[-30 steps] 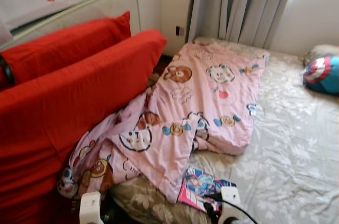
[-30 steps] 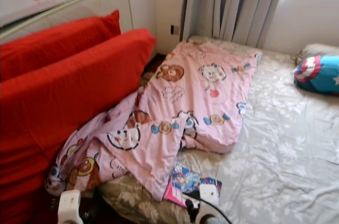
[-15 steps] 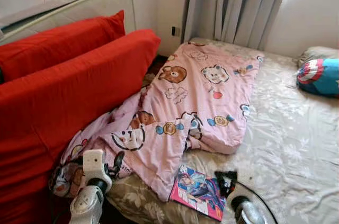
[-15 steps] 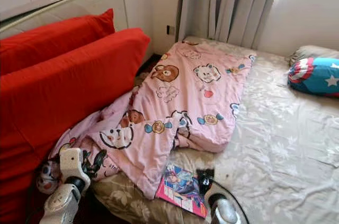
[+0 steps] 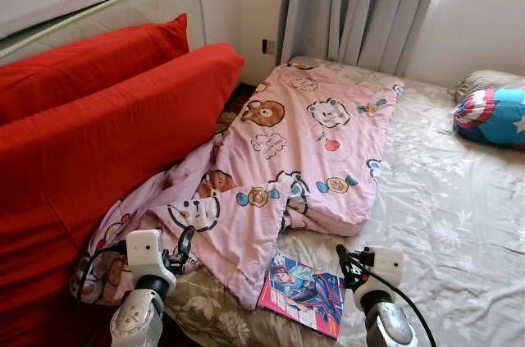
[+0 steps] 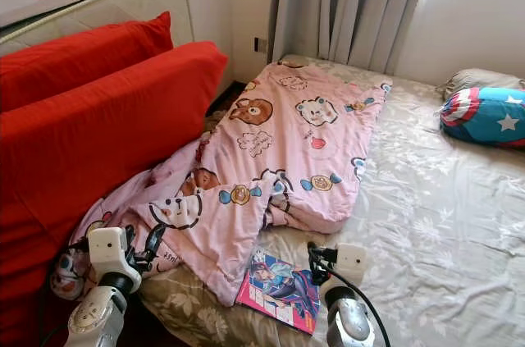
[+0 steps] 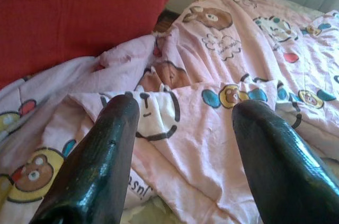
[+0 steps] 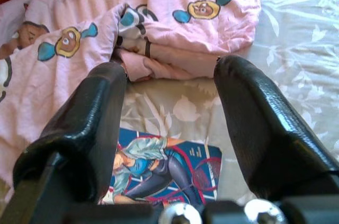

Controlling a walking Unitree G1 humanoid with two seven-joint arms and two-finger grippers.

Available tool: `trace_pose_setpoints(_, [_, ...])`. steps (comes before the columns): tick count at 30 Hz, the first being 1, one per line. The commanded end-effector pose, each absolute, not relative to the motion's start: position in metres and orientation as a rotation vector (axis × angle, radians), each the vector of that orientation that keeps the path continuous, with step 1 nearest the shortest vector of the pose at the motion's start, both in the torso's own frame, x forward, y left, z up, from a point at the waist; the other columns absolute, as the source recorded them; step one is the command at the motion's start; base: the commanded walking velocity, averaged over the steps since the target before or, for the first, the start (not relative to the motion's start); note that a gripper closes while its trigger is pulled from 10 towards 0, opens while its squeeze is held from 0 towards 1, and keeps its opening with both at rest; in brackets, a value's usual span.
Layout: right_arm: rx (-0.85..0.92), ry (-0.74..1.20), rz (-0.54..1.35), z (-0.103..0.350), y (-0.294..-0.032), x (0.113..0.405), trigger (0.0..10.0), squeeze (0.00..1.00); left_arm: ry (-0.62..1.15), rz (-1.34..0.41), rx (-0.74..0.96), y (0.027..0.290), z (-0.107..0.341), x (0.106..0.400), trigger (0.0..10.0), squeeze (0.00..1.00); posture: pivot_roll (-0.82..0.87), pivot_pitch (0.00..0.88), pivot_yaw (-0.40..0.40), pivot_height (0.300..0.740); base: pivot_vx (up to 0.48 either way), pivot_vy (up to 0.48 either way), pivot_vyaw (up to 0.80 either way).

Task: Clean up the room

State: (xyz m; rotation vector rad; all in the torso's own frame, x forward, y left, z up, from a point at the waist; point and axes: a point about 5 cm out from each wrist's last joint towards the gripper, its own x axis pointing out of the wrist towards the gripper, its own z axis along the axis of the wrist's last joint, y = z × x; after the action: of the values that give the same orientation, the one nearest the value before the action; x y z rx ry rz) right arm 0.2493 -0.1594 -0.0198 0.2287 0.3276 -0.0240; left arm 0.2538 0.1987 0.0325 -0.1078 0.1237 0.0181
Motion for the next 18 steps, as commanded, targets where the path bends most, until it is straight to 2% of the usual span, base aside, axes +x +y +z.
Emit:
trace_pose_setpoints(1, [0.222,0.326,-0.025,-0.019,-0.160,0.248,10.0,0.00,0.106,0.021,-0.113,0.198,0.039,0.256,10.0,0.00,0.07,0.020,-0.059,0.710,0.000,0.000,0.00])
trace_pose_setpoints(12, [0.230,0.324,-0.005,-0.016,-0.151,0.250,10.0,0.00,0.128,0.008,-0.102,0.198,0.038,0.251,10.0,0.00,0.07,0.019,-0.052,0.706,0.000,0.000,0.00])
trace_pose_setpoints(18, [0.238,0.324,0.019,-0.016,-0.146,0.249,10.0,0.00,0.131,0.007,-0.099,0.198,0.039,0.250,10.0,0.00,0.08,0.016,-0.052,0.674,0.000,0.000,0.00])
